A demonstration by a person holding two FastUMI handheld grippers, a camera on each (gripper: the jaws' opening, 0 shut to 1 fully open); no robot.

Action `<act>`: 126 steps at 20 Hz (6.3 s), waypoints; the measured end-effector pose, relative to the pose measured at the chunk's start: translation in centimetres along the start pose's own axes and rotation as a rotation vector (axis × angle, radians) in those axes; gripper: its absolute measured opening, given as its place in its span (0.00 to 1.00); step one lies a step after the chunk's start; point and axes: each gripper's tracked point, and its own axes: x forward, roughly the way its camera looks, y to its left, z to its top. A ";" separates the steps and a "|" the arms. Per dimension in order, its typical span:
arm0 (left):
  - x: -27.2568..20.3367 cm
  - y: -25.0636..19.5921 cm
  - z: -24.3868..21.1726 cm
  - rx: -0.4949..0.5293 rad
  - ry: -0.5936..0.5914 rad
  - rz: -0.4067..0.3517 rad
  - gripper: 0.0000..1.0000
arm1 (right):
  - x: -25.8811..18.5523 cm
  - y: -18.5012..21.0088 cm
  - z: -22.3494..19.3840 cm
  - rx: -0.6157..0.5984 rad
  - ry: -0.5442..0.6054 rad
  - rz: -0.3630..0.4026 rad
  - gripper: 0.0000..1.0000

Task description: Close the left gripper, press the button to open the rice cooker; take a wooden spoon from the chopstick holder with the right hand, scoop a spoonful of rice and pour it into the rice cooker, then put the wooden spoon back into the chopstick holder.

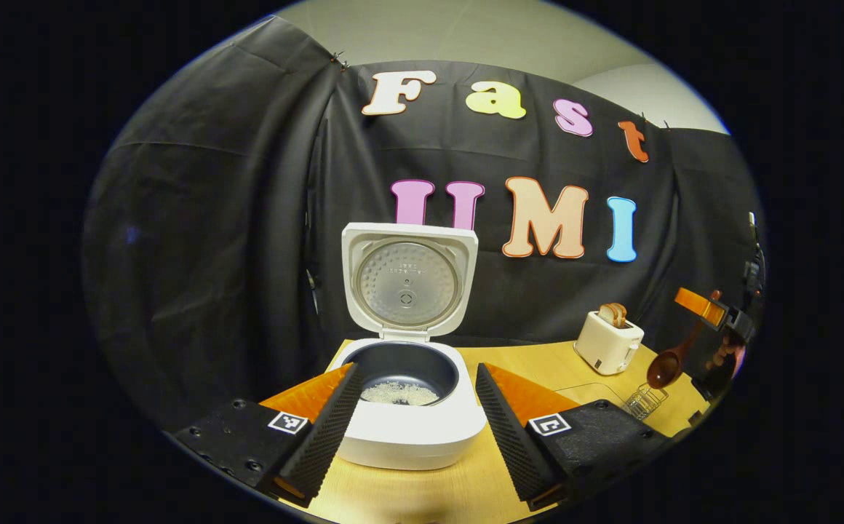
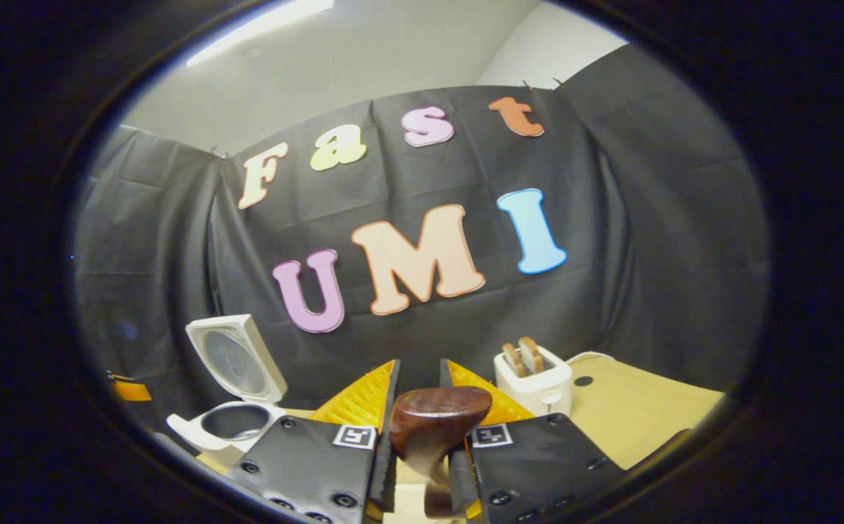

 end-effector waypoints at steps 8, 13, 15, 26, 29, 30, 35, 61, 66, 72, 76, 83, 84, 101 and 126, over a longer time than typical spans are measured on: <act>1.3 1.3 -1.3 -0.005 0.039 -0.036 0.94 | 3.7 7.2 -10.1 -0.120 0.163 0.097 0.31; 2.3 1.6 -2.0 0.019 0.059 -0.061 0.94 | 4.1 8.8 -17.9 -0.273 0.284 0.128 0.31; 2.6 1.6 -2.4 0.019 0.069 -0.070 0.94 | 3.8 9.6 -19.8 -0.310 0.317 0.147 0.31; 3.2 1.7 -3.2 0.013 0.088 -0.106 0.94 | 2.5 11.3 -23.9 -0.011 0.450 0.117 0.33; 3.2 1.7 -3.5 -0.002 0.093 -0.109 0.94 | 2.8 9.2 -23.7 0.129 0.462 0.050 0.32; 3.1 1.8 -3.5 -0.008 0.094 -0.108 0.94 | 2.9 8.6 -23.7 0.174 0.463 0.034 0.32; 3.0 1.7 -3.6 -0.025 0.095 -0.116 0.94 | 2.8 5.4 -23.6 0.400 0.479 -0.026 0.32; 1.7 3.1 -3.5 -0.059 0.086 -0.141 0.94 | 7.1 12.4 -11.6 1.053 0.203 -0.011 0.33; 1.3 4.6 -3.6 -0.059 0.087 -0.115 0.94 | 9.0 17.5 -12.8 1.048 0.232 0.014 0.31; 1.0 6.3 -4.0 -0.068 0.090 -0.085 0.94 | 10.8 23.8 -12.2 0.866 0.227 0.057 0.31; 1.1 7.2 -4.3 -0.080 0.092 -0.069 0.94 | 11.5 28.5 -11.8 0.712 0.232 0.119 0.32; 1.2 8.1 -4.5 -0.089 0.090 -0.055 0.94 | 12.4 34.8 -11.6 0.336 0.212 0.218 0.30; 1.1 8.1 -4.7 -0.086 0.095 -0.053 0.94 | 12.5 35.4 -11.7 0.301 0.209 0.235 0.30; 0.8 7.9 -6.7 -0.073 0.129 -0.063 0.94 | 8.5 43.1 -12.1 -0.514 0.000 0.436 0.30; 1.0 0.3 -5.2 -0.004 0.098 -0.146 0.94 | 6.0 13.9 3.3 -0.371 -0.069 0.076 0.31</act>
